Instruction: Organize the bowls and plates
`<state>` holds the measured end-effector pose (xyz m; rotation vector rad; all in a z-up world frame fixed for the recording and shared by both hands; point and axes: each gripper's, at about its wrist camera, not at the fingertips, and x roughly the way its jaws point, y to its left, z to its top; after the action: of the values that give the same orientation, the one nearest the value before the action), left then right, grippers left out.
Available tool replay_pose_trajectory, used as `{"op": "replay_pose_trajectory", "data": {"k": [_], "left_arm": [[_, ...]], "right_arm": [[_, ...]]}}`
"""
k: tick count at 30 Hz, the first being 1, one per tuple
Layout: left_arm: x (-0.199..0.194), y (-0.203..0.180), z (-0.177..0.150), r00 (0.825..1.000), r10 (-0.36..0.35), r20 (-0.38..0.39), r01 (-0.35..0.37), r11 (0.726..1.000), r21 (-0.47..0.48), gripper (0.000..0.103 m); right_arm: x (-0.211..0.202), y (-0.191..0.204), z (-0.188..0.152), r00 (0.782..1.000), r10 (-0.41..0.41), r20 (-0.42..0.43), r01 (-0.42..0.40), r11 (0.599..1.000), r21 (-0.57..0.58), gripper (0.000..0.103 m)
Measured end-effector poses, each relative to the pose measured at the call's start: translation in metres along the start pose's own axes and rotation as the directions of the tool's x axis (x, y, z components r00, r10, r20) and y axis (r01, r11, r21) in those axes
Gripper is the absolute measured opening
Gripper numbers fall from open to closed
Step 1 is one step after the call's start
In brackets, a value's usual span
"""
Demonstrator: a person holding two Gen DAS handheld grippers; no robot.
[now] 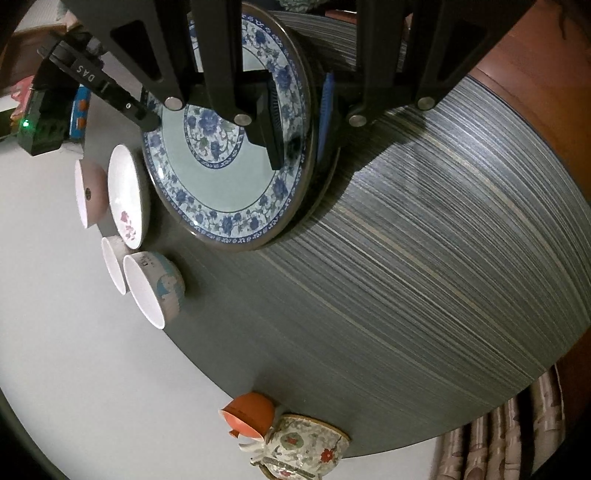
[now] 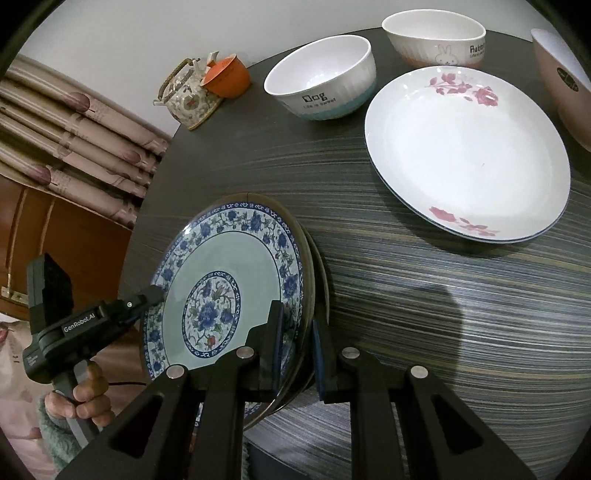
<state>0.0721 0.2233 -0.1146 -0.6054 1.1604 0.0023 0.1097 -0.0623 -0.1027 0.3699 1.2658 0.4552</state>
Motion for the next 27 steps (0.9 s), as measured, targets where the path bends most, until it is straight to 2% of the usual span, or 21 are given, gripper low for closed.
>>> {"op": "replay_pose_trajectory", "data": {"k": [13, 19, 27], "left_arm": [[0.008, -0.001, 0.001, 1.000, 0.015, -0.009, -0.015, 1.000, 0.004, 0.016], [0.010, -0.004, 0.000, 1.000, 0.027, -0.008, -0.026, 1.000, 0.013, 0.017], [0.011, -0.018, -0.005, 0.993, 0.113, 0.035, -0.116, 0.990, 0.085, 0.022]], "right_arm": [[0.008, 0.023, -0.001, 0.996, -0.085, 0.001, 0.085, 0.992, -0.094, 0.021], [0.011, 0.033, -0.004, 0.992, -0.129, -0.006, 0.127, 0.981, -0.145, 0.032], [0.019, 0.050, -0.005, 0.977, -0.213, -0.002, 0.207, 0.953, -0.222, 0.043]]}}
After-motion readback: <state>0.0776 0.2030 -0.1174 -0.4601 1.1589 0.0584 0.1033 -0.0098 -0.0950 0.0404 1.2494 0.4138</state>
